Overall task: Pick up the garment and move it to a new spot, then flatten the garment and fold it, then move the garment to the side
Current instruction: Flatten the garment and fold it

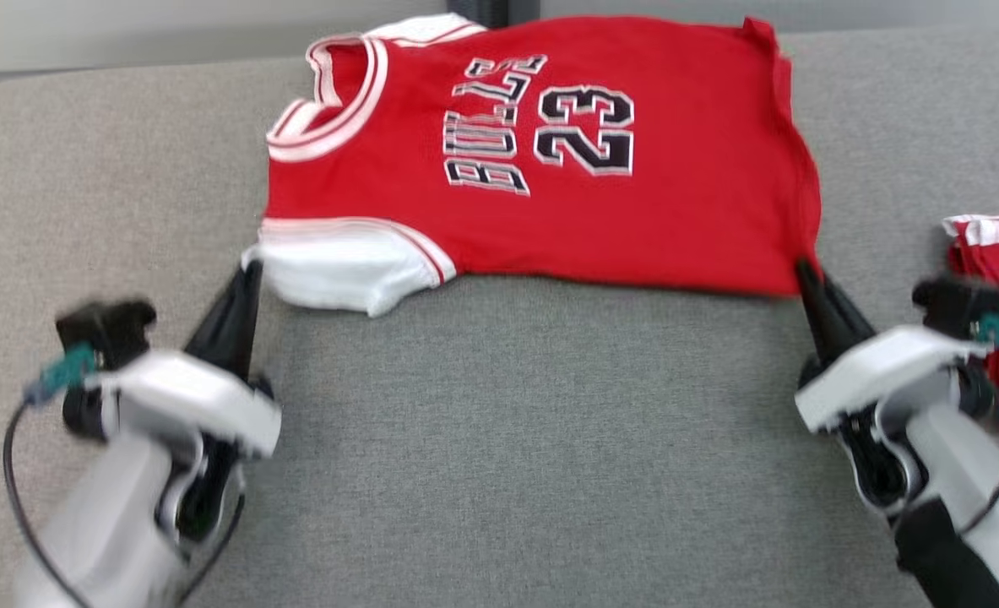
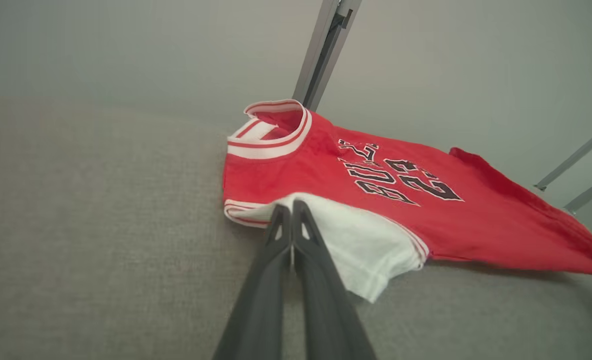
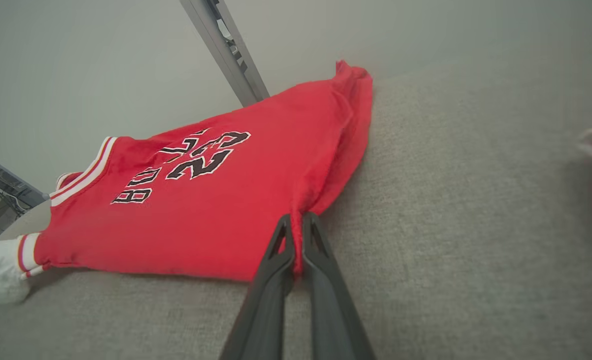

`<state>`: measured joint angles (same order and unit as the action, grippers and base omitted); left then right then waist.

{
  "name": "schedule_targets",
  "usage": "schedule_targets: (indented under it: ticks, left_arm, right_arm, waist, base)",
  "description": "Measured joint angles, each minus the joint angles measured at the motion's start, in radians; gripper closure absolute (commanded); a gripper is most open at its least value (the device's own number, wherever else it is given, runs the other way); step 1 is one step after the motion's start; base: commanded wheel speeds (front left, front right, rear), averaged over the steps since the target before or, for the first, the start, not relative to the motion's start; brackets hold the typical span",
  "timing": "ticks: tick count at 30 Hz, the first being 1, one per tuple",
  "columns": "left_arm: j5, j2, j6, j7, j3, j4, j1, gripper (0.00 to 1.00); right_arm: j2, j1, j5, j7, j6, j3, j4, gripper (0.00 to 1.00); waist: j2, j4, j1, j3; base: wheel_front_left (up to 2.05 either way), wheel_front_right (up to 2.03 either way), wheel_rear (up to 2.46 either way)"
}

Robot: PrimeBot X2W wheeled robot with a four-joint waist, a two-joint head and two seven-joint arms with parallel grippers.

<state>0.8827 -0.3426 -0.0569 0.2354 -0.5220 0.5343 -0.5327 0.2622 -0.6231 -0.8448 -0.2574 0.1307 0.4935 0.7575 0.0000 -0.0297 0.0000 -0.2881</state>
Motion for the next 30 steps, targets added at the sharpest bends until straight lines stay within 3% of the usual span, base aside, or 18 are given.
schedule_targets:
  ticks: [6, 15, 16, 23, 30]
  left_arm:
    - [0.027, -0.125, 0.143, -0.096, -0.003, -0.328, 0.308, 1.00]
    - [0.108, -0.298, 0.345, -0.274, 0.005, -0.803, 0.652, 1.00]
    - [0.108, -0.298, 0.345, -0.274, 0.005, -0.803, 0.652, 1.00]
    - [0.122, -0.374, 0.472, -0.332, 0.003, -1.032, 0.813, 1.00]
    - [0.123, -0.416, 0.524, -0.360, 0.002, -1.114, 0.875, 1.00]
  right_arm:
    - [0.041, 0.209, 0.017, -0.004, 0.000, -0.076, -0.124, 1.00]
    - [0.029, 0.495, 0.121, -0.004, 0.000, -0.239, -0.245, 1.00]
    - [0.029, 0.495, 0.121, -0.004, 0.000, -0.239, -0.245, 1.00]
    - [-0.001, 0.688, 0.212, 0.053, 0.000, -0.391, -0.343, 1.00]
    - [-0.064, 0.817, 0.300, 0.176, 0.000, -0.503, -0.485, 1.00]
  waist:
    - [0.0000, 0.002, 0.0000, 0.058]
    - [0.0000, -0.022, 0.0000, 0.144]
    - [0.0000, -0.022, 0.0000, 0.144]
    - [0.0000, -0.059, 0.0000, 0.187]
    - [0.0000, -0.073, 0.0000, 0.203]
  base:
    - [0.00, 0.00, 0.00]
    - [0.00, 0.00, 0.00]
    - [0.00, 0.00, 0.00]
    - [0.00, 0.00, 0.00]
    - [0.00, 0.00, 0.00]
